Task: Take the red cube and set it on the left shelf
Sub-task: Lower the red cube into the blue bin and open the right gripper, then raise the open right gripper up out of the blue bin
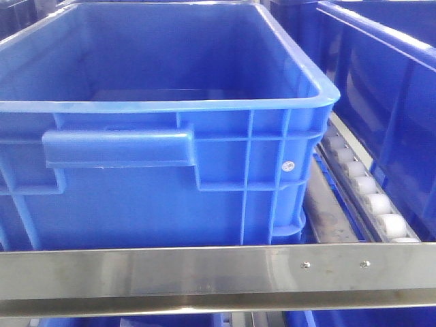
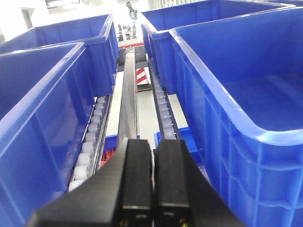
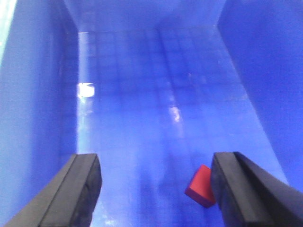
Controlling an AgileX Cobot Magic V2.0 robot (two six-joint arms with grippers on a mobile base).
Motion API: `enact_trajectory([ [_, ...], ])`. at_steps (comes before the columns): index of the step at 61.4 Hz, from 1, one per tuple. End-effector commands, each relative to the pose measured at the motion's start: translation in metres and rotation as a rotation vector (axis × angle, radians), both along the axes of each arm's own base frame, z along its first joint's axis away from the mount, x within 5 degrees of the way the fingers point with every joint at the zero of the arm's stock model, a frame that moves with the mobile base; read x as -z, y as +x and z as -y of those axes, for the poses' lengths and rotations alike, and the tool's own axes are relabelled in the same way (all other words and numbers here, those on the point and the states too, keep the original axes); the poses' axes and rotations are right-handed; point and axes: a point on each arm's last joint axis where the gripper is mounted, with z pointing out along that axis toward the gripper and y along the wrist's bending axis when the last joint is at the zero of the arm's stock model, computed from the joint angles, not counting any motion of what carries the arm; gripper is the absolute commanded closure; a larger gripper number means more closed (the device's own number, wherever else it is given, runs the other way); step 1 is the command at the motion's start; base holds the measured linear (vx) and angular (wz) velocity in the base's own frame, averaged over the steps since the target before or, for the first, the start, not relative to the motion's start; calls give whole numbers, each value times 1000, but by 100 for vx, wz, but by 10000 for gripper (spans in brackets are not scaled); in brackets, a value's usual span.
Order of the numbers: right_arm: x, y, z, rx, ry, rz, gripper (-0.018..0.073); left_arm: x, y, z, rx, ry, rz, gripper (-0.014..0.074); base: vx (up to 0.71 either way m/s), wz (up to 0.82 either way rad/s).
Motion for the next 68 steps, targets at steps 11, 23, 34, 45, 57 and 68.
enact_trajectory([
  [11, -30, -58, -9, -1, -47, 225, 517, 0, 1, 0, 0, -8, 60, 491, 0, -2],
  [23, -13, -113, -17, 2, -63, 318, 509, 0, 1, 0, 0, -8, 60, 491, 0, 0],
  [34, -2, -142, -22, 5, -73, 385, 509, 0, 1, 0, 0, -8, 60, 491, 0, 0],
  [45, -2, -154, -23, 8, -78, 421, 510, 0, 1, 0, 0, -8, 60, 491, 0, 0],
  [57, -2, -154, -23, 8, -78, 419, 510, 0, 1, 0, 0, -8, 60, 491, 0, 0],
  [68, -2, -154, -23, 8, -78, 420, 510, 0, 1, 0, 0, -8, 60, 491, 0, 0],
])
